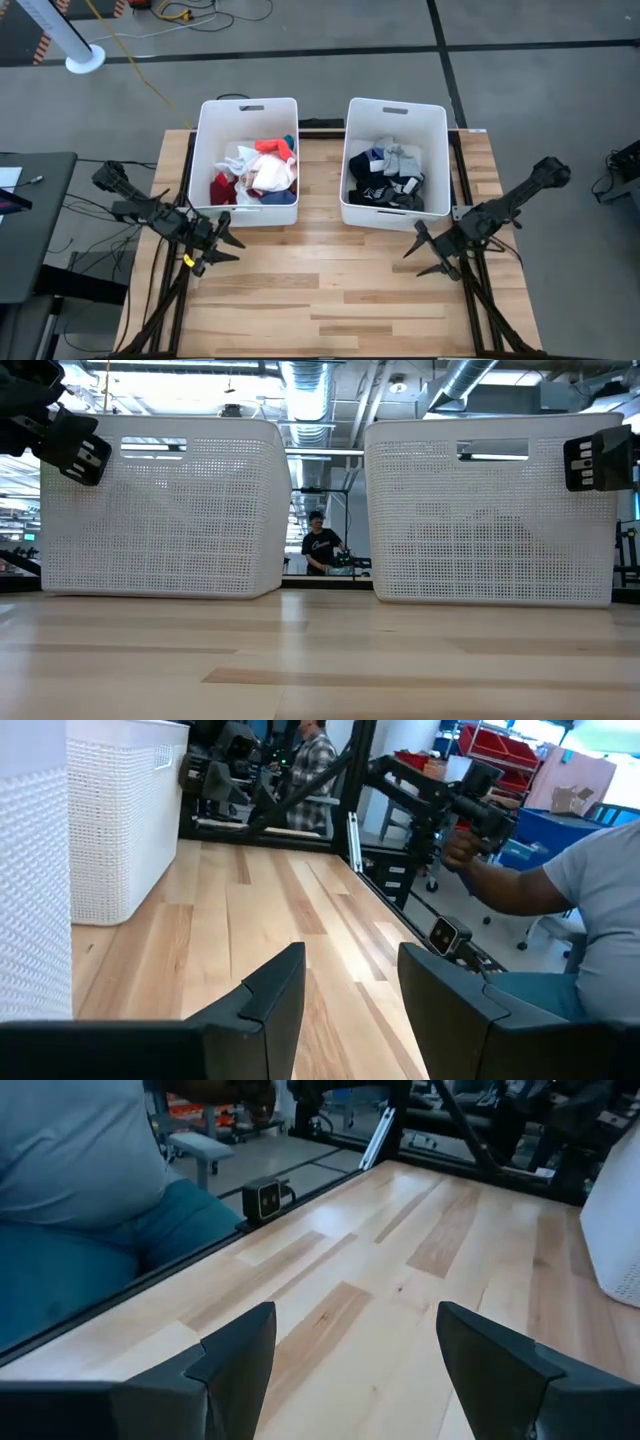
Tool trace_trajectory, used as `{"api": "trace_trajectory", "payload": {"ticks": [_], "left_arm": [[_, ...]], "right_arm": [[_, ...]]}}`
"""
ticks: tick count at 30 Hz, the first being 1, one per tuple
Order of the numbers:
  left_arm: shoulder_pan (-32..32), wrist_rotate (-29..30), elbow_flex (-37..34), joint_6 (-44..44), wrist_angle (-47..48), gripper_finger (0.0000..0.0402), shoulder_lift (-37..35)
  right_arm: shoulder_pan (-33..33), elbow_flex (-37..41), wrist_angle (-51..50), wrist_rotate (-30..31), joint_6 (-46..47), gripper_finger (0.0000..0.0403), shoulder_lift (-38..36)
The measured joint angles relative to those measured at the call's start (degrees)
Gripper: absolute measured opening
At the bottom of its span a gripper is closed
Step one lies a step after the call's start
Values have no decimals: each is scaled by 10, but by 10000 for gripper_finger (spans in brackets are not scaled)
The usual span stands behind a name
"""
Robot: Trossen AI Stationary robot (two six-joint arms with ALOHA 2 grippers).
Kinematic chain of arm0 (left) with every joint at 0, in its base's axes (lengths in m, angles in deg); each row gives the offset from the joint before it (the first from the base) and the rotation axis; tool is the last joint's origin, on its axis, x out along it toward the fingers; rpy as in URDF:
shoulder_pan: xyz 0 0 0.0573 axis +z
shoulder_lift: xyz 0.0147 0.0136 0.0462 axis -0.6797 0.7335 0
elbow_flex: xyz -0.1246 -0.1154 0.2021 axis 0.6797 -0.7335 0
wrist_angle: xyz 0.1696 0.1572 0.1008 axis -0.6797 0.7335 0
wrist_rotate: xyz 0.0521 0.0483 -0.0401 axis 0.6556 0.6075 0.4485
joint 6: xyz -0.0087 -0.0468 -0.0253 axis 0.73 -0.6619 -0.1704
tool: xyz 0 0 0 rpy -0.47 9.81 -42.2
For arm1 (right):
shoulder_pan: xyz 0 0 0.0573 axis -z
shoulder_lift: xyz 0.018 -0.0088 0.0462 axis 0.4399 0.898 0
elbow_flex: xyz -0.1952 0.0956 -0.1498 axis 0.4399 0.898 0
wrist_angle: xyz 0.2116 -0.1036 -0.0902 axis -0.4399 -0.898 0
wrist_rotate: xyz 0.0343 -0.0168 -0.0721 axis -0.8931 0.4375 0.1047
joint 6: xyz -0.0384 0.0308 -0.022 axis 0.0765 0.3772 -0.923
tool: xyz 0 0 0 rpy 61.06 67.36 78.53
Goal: Sort clothes
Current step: Return to home position
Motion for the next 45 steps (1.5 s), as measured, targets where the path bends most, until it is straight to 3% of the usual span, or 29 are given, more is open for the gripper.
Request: {"api": "trace_trajectory", "payload": {"ticks": [9,18,45], "left_arm": [[0,28,0,68,-3,155,0],[-14,19,0,120,-3,155,-1],[-17,9,0,119,-2,155,0]], "right_arm": [[23,0,-28,-2,13,290,-95],[22,0,-29,-2,102,290,-94],[22,1,-29,-2,102,290,-94]]}}
